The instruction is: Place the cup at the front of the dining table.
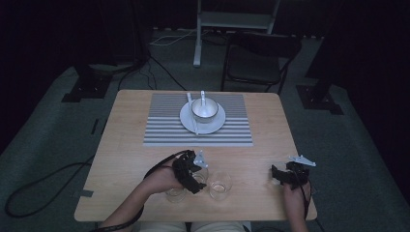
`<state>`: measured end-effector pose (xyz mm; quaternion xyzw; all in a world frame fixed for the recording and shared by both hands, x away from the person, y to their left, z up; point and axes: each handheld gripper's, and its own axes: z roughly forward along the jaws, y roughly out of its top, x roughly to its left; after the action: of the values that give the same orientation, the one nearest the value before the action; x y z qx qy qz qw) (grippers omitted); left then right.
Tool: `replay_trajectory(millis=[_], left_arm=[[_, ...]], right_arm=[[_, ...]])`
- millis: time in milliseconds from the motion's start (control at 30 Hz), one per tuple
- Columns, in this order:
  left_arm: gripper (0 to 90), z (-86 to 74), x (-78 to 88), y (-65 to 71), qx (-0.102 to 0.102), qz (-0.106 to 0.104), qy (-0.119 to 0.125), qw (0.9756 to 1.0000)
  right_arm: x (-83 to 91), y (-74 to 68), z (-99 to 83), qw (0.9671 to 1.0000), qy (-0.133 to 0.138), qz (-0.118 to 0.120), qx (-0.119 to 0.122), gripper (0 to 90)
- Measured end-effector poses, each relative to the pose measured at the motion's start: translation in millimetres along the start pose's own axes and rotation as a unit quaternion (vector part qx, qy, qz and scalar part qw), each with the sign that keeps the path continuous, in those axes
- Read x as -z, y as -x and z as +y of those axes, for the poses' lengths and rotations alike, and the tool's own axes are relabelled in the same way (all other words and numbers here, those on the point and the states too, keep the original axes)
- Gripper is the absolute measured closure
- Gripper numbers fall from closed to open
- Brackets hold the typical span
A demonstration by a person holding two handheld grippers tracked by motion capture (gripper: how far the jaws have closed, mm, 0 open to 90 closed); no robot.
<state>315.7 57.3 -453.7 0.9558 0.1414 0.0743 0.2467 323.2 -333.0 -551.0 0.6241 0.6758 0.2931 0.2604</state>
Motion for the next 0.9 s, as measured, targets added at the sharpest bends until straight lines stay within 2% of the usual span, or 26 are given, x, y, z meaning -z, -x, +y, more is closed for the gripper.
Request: replay_trajectory(millis=[100, 300, 467, 500, 567, 767, 900], left_arm=[[18.3, -0.3, 1.5, -1.1, 0.004, 0.0, 0.005, 1.0], [18.3, 0.5, 4.7, -8.9, 0.022, 0.016, 0.015, 0.9995], [18.3, 3.0, 7.3, -15.4, 0.025, 0.022, 0.019, 0.9993], [18.3, 3.5, 8.4, -17.0, 0.02, 0.021, 0.018, 0.9994], [18.3, 4.1, 10.1, -19.3, 0.027, 0.022, 0.02, 0.9992], [18.3, 6.7, 17.2, -27.7, 0.031, 0.04, 0.024, 0.9984], [18.3, 7.5, 21.1, -35.4, 0.045, 0.05, 0.028, 0.9973]], right_arm=[[0.0, 0.0, 0.0, 1.0, 0.0, 0.0, 0.0, 11.7], [0.0, 0.0, 0.0, 1.0, 0.0, 0.0, 0.0, 11.7], [0.0, 0.0, 0.0, 1.0, 0.0, 0.0, 0.0, 11.7], [0.0, 0.0, 0.0, 1.0, 0.0, 0.0, 0.0, 11.7], [0.0, 0.0, 0.0, 1.0, 0.0, 0.0, 0.0, 11.7], [0.0, 0.0, 0.0, 1.0, 0.0, 0.0, 0.0, 11.7], [0.0, 0.0, 0.0, 1.0, 0.0, 0.0, 0.0, 11.7]])
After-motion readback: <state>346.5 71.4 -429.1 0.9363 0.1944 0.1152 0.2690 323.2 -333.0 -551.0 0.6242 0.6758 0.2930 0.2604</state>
